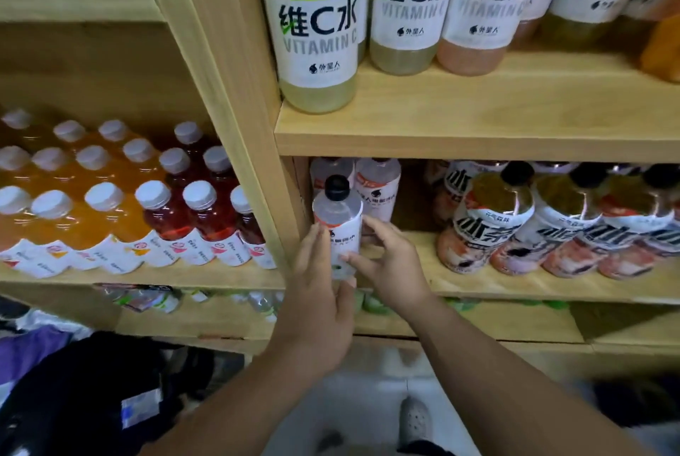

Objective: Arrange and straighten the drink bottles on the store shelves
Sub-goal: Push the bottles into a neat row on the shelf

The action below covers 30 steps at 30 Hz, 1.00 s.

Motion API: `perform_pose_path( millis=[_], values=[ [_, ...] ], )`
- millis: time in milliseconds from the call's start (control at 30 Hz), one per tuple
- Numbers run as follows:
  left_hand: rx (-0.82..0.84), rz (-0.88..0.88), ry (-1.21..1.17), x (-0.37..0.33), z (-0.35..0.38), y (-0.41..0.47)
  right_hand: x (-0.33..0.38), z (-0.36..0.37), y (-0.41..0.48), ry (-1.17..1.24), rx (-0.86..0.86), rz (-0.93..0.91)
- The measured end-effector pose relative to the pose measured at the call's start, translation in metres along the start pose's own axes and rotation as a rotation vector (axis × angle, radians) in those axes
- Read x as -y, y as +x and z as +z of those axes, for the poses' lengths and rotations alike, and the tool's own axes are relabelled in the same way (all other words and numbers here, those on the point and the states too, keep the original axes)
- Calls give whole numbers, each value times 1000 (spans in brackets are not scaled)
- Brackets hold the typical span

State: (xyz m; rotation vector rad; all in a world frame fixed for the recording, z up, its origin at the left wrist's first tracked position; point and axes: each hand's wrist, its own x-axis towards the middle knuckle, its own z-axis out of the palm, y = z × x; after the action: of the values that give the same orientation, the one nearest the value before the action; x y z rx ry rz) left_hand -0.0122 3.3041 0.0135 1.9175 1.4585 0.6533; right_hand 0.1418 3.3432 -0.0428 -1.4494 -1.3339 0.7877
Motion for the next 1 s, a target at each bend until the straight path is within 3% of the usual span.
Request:
perform_pose_path(
  millis=[200, 467, 667, 867, 1000],
  values=[
    [71, -13, 25, 5, 4, -3, -6, 15, 0, -18, -53, 31],
    [53, -13, -42, -1, -2, -8, 5, 13, -7, -12, 41, 60],
    [38, 16, -37, 4, -3, -8, 13, 24, 1, -264, -116, 4],
    [99, 206, 103, 28, -2, -7, 6, 13, 8, -251, 12, -40],
    [79, 230, 148, 34, 2, -4, 3, 4, 14, -228, 105, -68]
  ],
)
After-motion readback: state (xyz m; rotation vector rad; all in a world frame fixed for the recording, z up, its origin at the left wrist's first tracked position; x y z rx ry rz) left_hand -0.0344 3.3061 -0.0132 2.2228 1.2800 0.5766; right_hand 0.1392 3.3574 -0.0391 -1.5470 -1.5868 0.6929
